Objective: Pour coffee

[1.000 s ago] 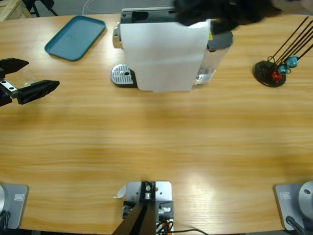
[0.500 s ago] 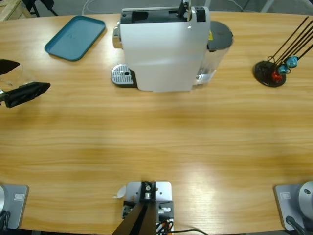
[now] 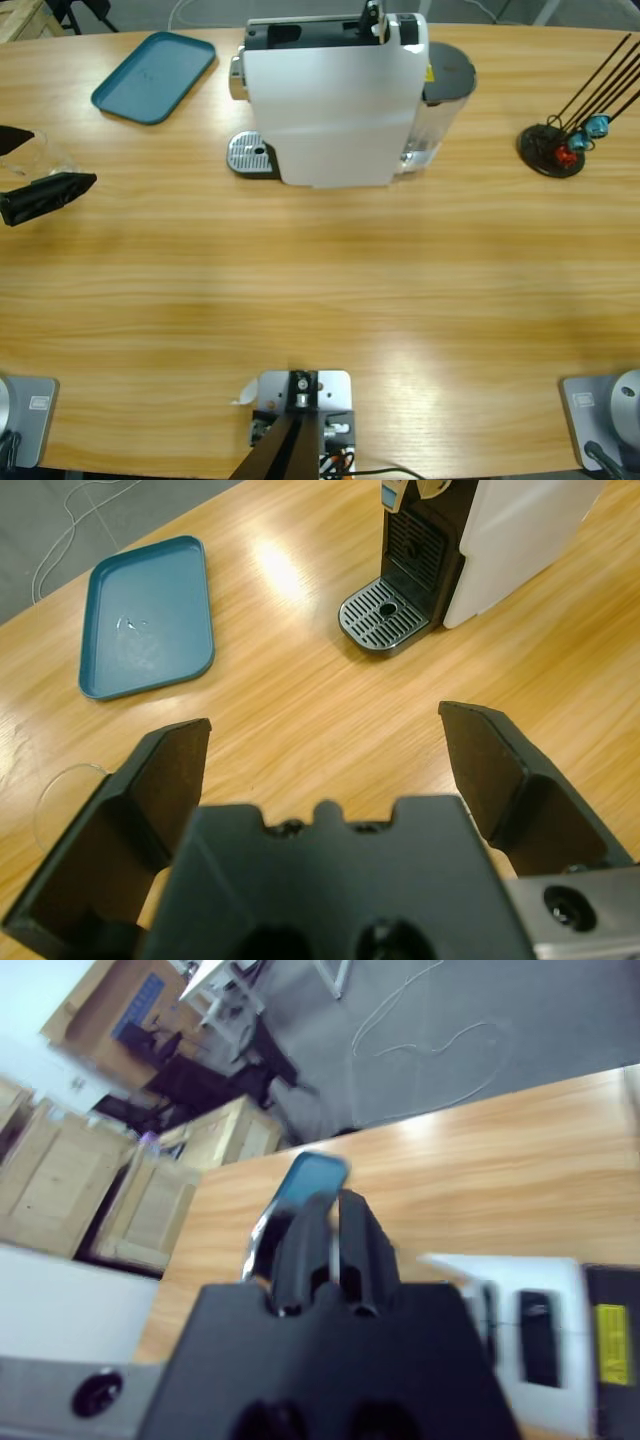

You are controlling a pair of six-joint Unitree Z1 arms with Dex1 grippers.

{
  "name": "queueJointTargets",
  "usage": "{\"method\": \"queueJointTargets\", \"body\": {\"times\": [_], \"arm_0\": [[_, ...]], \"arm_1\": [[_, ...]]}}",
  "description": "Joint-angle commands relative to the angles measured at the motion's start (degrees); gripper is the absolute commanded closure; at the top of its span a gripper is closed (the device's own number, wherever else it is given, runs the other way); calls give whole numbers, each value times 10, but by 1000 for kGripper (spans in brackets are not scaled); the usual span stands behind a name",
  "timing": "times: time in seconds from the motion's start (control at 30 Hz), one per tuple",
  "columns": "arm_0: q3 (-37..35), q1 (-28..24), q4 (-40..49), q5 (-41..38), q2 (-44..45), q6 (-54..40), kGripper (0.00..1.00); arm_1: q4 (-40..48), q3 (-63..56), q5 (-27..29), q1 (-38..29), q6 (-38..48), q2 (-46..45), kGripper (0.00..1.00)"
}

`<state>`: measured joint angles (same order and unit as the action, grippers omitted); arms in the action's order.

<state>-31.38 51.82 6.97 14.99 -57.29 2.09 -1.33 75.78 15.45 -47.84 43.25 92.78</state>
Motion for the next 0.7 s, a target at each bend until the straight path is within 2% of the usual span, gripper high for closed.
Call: {"method": "queueJointTargets", "body": {"times": [0.03, 0.17, 0.7], "arm_0": [[2, -8, 23, 8, 18, 7, 0], [2, -26, 34, 7, 24, 6, 0], [-5, -26, 45, 5, 21, 6, 0]], "arm_1": [[17, -9, -44, -67, -56, 123, 1000], [17, -11, -48, -67, -67, 145, 1000], [-15, -7, -36, -63, -110, 217, 1000]]}}
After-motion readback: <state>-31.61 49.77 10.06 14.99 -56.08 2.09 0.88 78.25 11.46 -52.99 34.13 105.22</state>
